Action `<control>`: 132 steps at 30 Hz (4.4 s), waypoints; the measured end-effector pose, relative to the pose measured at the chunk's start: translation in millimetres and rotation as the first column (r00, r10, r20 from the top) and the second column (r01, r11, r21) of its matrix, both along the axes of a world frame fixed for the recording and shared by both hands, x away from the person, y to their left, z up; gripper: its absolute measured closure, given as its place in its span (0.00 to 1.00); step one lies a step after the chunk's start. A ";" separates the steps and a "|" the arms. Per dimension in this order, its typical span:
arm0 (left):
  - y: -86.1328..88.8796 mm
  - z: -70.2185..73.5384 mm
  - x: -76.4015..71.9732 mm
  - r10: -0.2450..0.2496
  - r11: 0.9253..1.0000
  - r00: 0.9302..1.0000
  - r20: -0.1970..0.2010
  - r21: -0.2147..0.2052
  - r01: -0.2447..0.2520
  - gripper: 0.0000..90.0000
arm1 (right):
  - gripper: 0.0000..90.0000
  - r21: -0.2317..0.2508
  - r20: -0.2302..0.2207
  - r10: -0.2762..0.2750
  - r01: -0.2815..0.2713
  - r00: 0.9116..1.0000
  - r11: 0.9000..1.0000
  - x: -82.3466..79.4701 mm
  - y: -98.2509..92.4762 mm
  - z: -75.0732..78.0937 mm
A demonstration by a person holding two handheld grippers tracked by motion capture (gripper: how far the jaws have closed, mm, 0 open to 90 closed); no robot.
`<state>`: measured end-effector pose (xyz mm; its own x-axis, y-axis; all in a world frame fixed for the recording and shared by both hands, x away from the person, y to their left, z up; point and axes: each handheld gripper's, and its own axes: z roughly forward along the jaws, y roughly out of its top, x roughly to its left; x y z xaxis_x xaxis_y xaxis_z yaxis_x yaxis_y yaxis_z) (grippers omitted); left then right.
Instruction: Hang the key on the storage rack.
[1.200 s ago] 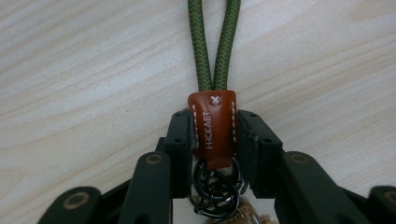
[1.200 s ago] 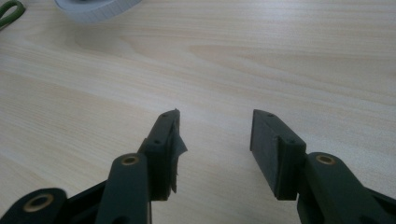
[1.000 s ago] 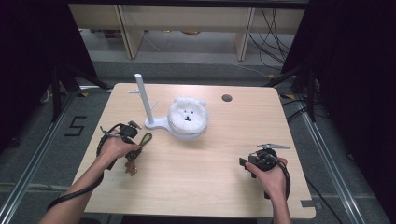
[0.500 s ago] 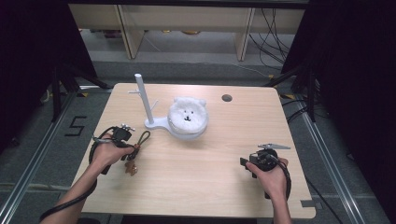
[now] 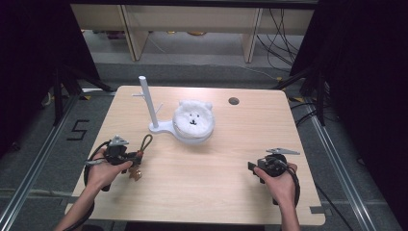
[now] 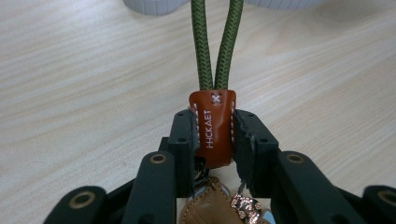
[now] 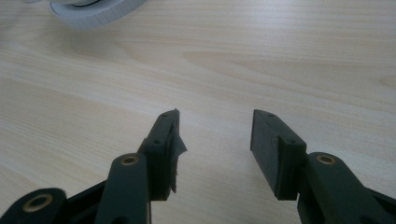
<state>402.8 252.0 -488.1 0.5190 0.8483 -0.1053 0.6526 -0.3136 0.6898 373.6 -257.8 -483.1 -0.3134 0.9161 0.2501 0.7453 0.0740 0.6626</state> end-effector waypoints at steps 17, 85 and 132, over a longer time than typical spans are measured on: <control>5.4 0.2 -25.0 0.100 0.981 0.977 0.190 -0.181 -0.066 0.77 | 0.59 -0.005 0.036 0.006 -0.005 0.999 1.000 0.0 -1.2 -3.1; 2.1 69.4 6.3 0.198 0.949 0.901 0.386 -0.306 -0.077 0.77 | 0.56 -0.003 0.043 0.001 -0.001 0.999 1.000 -1.9 -0.3 -0.6; 6.4 66.8 40.2 0.262 0.933 0.904 0.338 -0.327 -0.148 0.76 | 0.55 0.000 0.044 0.001 -0.001 0.999 1.000 -2.0 -0.8 -0.9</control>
